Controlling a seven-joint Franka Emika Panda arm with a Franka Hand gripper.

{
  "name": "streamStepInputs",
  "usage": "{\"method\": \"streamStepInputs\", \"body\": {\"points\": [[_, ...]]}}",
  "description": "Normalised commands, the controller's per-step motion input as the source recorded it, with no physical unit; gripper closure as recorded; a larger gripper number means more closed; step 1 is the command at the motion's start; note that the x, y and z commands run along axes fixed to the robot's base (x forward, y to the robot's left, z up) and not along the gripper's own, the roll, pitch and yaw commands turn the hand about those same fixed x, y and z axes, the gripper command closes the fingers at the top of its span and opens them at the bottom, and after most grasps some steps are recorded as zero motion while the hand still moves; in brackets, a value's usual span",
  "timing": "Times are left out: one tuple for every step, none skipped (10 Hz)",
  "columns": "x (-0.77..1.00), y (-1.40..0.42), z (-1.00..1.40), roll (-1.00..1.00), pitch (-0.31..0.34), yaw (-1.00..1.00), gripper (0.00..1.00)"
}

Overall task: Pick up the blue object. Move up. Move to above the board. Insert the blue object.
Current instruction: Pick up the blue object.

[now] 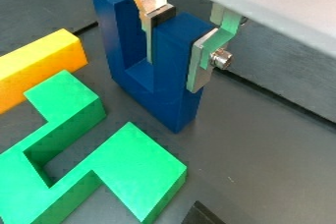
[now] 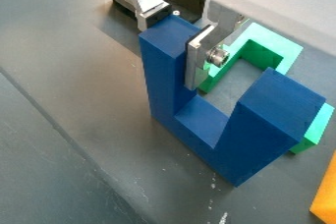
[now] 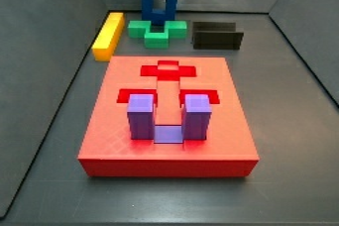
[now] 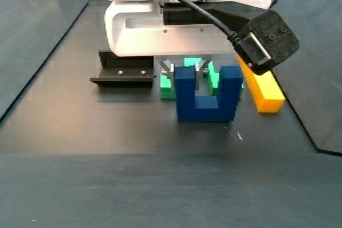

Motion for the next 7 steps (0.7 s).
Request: {"method": "streamStepInputs", "body": {"points": [[0.00, 0.00, 0.00, 0.00, 0.000, 0.00, 1.00], [0.00, 0.00, 0.00, 0.00, 0.000, 0.00, 1.00], [0.00, 0.00, 0.00, 0.00, 0.000, 0.00, 1.00], [0.00, 0.00, 0.00, 0.00, 0.000, 0.00, 1.00], [0.00, 0.00, 0.00, 0.00, 0.000, 0.00, 1.00], [0.00, 0.00, 0.00, 0.00, 0.000, 0.00, 1.00], [0.00, 0.00, 0.00, 0.00, 0.000, 0.00, 1.00]]}}
